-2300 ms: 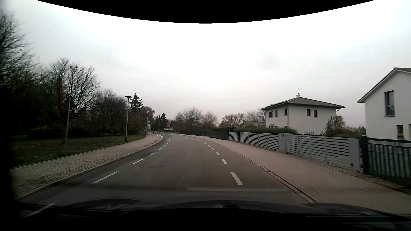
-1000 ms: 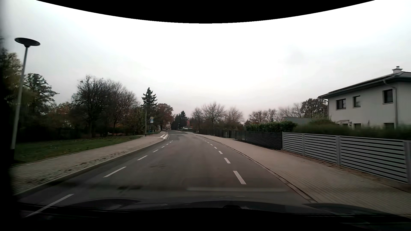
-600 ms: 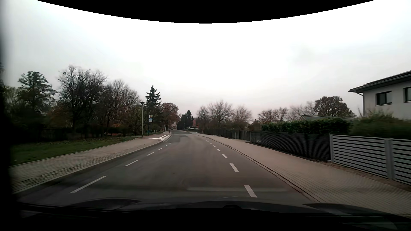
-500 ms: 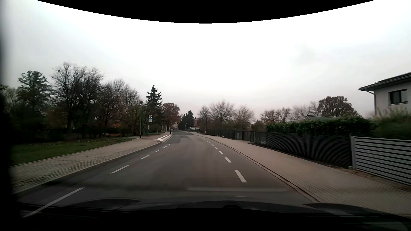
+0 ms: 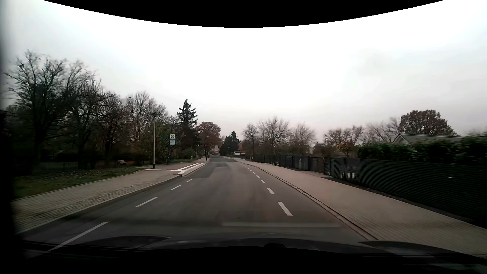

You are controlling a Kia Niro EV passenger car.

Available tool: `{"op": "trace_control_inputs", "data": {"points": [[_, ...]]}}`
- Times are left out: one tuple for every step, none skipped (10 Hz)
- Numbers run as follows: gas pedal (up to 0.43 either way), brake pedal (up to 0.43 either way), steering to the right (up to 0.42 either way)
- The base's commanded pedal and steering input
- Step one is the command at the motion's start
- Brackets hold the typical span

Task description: Follow the waypoints while adhering to traffic rules and regulations

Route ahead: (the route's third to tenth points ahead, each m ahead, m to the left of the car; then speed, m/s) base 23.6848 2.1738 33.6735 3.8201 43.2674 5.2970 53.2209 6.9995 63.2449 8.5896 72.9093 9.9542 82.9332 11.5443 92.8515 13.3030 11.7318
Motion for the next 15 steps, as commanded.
{"op": "trace_control_inputs", "data": {"points": [[0.157, 0.000, -0.029], [0.157, 0.000, -0.027], [0.157, 0.000, -0.027], [0.157, 0.000, -0.026], [0.157, 0.000, -0.026], [0.157, 0.000, -0.026], [0.157, 0.000, -0.026], [0.157, 0.000, -0.026], [0.157, 0.000, -0.026], [0.157, 0.000, -0.026], [0.157, 0.000, -0.026], [0.157, 0.000, -0.026], [0.157, 0.000, -0.026], [0.157, 0.000, -0.026], [0.157, 0.000, -0.026]]}}
